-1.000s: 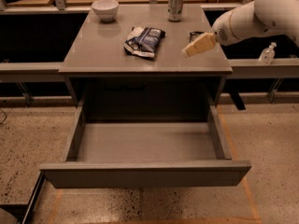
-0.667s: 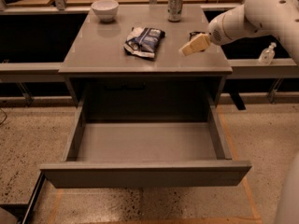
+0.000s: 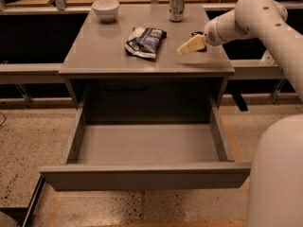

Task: Place rxbar chocolate into top drawer

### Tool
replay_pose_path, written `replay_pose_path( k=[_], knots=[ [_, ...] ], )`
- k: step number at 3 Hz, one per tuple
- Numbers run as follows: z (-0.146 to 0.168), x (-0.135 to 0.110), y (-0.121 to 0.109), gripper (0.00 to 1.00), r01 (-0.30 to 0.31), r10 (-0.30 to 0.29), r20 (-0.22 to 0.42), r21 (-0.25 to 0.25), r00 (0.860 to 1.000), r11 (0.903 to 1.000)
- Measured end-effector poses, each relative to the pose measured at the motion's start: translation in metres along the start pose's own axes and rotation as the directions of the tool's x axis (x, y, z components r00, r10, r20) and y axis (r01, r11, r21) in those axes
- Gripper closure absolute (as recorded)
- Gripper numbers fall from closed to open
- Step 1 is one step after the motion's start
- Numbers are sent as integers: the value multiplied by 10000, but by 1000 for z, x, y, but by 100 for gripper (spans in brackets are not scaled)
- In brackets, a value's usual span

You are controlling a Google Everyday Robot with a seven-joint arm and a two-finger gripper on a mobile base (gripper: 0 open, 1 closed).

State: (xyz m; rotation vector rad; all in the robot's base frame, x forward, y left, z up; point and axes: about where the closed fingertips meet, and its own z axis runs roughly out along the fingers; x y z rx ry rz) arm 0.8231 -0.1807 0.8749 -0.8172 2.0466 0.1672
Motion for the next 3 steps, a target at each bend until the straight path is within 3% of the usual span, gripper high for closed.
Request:
replay_pose_path(
  k=[1,2,3],
  knots=[
    [18,4,-15,0,-587,587,106,56,9982,9983],
    [34,13,-30,0,-1504,1504,353,-26,9880,9886],
    [46,20,-37,26,-2198,2209,642,-240,9732,9752]
  ],
)
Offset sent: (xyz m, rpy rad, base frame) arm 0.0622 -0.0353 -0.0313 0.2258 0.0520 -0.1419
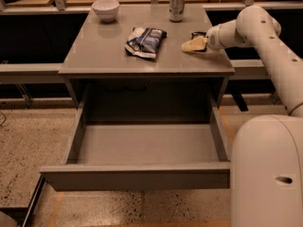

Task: Place rxbar chocolate into top drawer

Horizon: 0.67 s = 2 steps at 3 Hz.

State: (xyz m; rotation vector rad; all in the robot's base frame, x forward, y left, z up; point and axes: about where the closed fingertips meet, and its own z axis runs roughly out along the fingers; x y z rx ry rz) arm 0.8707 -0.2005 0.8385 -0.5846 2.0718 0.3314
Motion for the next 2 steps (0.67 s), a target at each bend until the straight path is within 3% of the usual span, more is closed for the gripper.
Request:
replay_pose_path(
  k=[2],
  knots=[
    [3,1,-1,72,-155,157,129,-89,9998,9998]
  ],
)
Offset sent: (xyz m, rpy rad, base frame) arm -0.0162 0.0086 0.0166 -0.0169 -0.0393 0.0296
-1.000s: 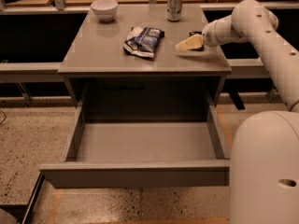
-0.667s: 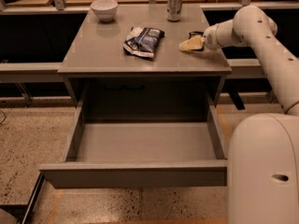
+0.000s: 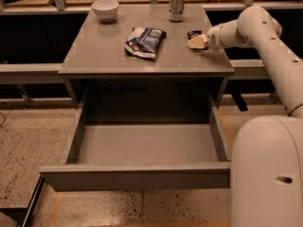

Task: Place rxbar chocolate into top drawer

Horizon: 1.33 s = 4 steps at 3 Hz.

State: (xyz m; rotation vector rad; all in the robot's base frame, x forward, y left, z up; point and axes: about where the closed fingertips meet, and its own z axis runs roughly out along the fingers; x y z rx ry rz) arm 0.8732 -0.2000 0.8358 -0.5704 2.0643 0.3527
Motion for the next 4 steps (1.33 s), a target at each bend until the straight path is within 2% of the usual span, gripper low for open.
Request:
replay_pose_path(
  k=[1,2,3,4],
  knots=[
    [-16,-5,11,96,332,-333,76,30,9994,9994],
    [-55,-8,29,100,899,-900,47,133,9959,9959],
    [-100,1,57,100,1452,-1456,-353,-129,9887,9893],
    [-139,25,92,100,1912,-2006,-799,-1116,9764,9752]
  ],
)
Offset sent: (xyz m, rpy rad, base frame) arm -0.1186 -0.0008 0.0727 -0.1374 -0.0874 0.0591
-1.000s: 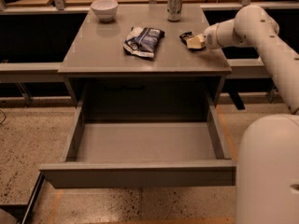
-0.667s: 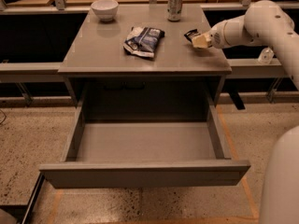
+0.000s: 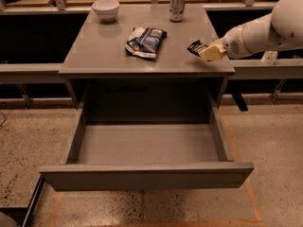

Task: Place rxbar chocolate into top drawer

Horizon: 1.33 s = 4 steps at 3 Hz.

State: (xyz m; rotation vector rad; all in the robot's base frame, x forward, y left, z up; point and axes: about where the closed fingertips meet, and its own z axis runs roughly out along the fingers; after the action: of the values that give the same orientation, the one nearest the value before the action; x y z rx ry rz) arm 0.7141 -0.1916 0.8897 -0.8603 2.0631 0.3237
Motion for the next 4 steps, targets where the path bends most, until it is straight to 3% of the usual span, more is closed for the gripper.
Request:
replay_pose_path(
  k=[1,2,3,4],
  knots=[
    [-30,22,46,100,613,-642,-166,-1393,9978,9884],
    [-57,40,93,100,1485,-1519,134,-3123,9883,9383],
    [-63,65,143,100,1710,-1913,110,-5008,9815,8485],
    [-67,70,151,100,1706,-2016,2,-5339,9795,8281]
  ],
)
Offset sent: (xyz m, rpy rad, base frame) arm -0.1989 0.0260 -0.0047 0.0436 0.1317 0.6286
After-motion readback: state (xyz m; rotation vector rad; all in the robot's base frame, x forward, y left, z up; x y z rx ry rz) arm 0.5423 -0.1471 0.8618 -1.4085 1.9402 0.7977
